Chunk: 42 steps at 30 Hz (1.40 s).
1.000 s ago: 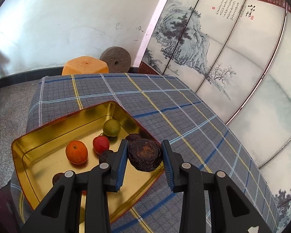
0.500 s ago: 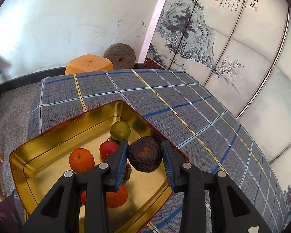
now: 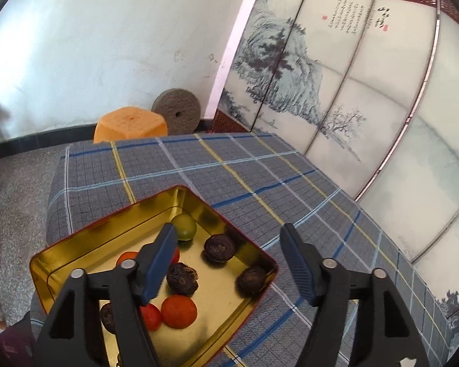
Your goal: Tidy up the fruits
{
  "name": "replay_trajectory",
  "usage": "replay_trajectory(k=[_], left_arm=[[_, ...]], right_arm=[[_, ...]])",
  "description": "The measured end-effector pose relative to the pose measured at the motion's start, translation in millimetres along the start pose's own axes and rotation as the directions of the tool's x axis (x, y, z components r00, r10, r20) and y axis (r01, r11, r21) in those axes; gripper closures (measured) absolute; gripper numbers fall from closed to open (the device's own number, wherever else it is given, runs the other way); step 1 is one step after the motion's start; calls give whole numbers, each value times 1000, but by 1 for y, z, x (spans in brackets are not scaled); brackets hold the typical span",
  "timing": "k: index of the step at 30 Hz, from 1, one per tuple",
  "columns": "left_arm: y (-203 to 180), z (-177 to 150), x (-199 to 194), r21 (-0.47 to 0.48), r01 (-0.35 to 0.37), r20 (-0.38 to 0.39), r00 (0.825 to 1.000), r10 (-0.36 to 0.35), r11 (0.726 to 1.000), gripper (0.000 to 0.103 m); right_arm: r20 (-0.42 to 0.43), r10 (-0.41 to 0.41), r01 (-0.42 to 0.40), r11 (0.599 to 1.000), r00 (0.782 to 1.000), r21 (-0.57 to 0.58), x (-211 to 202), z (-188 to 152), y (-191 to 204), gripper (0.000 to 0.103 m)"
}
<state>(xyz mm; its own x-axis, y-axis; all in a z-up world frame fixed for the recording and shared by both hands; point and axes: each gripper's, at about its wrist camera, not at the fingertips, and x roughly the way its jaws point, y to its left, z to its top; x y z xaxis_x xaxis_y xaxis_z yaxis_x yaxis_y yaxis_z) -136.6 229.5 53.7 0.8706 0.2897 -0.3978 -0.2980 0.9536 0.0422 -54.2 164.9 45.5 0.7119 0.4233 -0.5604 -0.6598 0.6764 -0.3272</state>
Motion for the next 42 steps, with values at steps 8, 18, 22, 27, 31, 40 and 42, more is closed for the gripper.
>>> replay_trajectory(k=[8, 18, 22, 27, 31, 40, 42], left_arm=[[-16, 11, -21, 13, 31, 38, 999, -32, 999, 0], [-44, 23, -46, 21, 132, 11, 991, -133, 991, 0], [-59, 25, -58, 50, 146, 24, 989, -147, 988, 0], [-73, 28, -68, 62, 176, 19, 984, -177, 982, 0], [-80, 28, -67, 58, 202, -11, 979, -202, 978, 0], [-100, 25, -52, 54, 195, -80, 978, -190, 979, 0], [-105, 24, -48, 63, 158, -75, 985, -153, 985, 0]], right_arm=[[82, -94, 88, 994, 992, 68, -53, -6, -17, 13], [147, -183, 163, 977, 972, 137, -108, -22, -41, 6], [161, -205, 180, 971, 965, 157, -126, -30, -51, 5], [166, -226, 197, 965, 960, 171, -139, -40, -59, 4], [170, -237, 206, 961, 956, 185, -147, -48, -66, 3], [131, -258, 229, 952, 957, 204, -147, -80, -85, 1], [98, -267, 242, 946, 959, 214, -141, -95, -97, 1]])
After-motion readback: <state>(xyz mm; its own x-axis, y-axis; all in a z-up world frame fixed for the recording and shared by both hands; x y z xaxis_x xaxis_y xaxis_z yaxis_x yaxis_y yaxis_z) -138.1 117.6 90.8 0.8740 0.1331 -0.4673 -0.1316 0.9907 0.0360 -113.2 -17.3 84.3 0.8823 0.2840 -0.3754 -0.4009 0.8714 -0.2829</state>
